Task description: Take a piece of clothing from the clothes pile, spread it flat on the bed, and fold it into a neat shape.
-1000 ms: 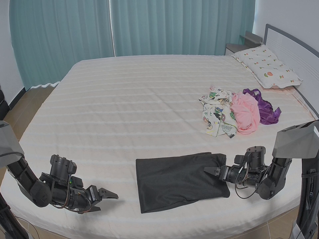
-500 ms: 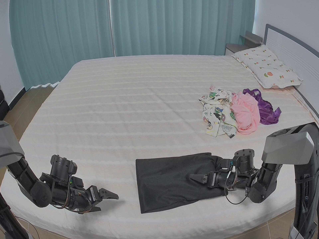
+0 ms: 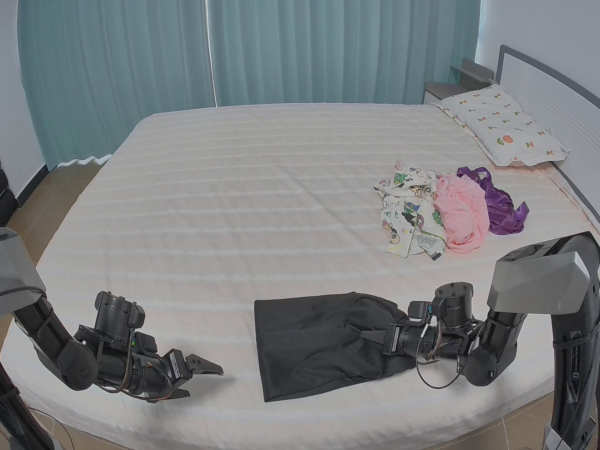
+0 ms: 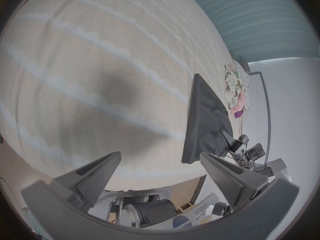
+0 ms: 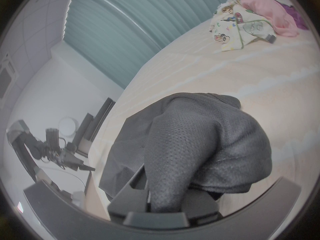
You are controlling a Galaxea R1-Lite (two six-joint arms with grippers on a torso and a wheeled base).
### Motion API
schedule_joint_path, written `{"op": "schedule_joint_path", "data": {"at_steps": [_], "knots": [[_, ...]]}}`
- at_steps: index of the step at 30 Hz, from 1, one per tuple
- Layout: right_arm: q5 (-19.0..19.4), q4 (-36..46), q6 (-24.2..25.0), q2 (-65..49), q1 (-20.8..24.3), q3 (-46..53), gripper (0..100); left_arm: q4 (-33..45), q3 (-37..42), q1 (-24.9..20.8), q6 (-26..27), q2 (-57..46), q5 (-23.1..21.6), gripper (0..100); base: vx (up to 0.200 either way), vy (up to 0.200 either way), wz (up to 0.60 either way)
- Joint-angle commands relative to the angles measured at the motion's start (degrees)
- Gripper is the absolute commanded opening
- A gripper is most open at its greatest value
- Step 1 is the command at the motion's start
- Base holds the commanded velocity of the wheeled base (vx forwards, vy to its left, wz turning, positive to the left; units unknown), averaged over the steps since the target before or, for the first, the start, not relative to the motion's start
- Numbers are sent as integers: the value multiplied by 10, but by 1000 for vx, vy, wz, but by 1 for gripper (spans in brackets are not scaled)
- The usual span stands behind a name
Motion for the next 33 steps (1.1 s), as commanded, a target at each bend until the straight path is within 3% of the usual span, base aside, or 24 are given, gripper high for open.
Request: {"op": "schedule_joint_path", "data": {"at_steps": [1,7,11,16,29,33], "knots": [[-3,-32,50,-17,-7,24,0,0,-1,0,0,1,0,100,0,0,0],[-3,-88,75,-40,-43,99,0,0,-2,0,-4,1,1,100,0,0,0],[4,-132,79,-50,-95,166,0,0,-3,0,-3,1,1,100,0,0,0],[8,-146,100,-46,-114,199,0,1,-3,-1,0,3,1,100,0,0,0],[12,-146,101,-62,-140,209,0,0,-1,-8,2,6,6,100,0,-200,0],[42,-146,98,-76,-169,216,0,0,-1,-9,2,10,9,100,0,-200,0]]}}
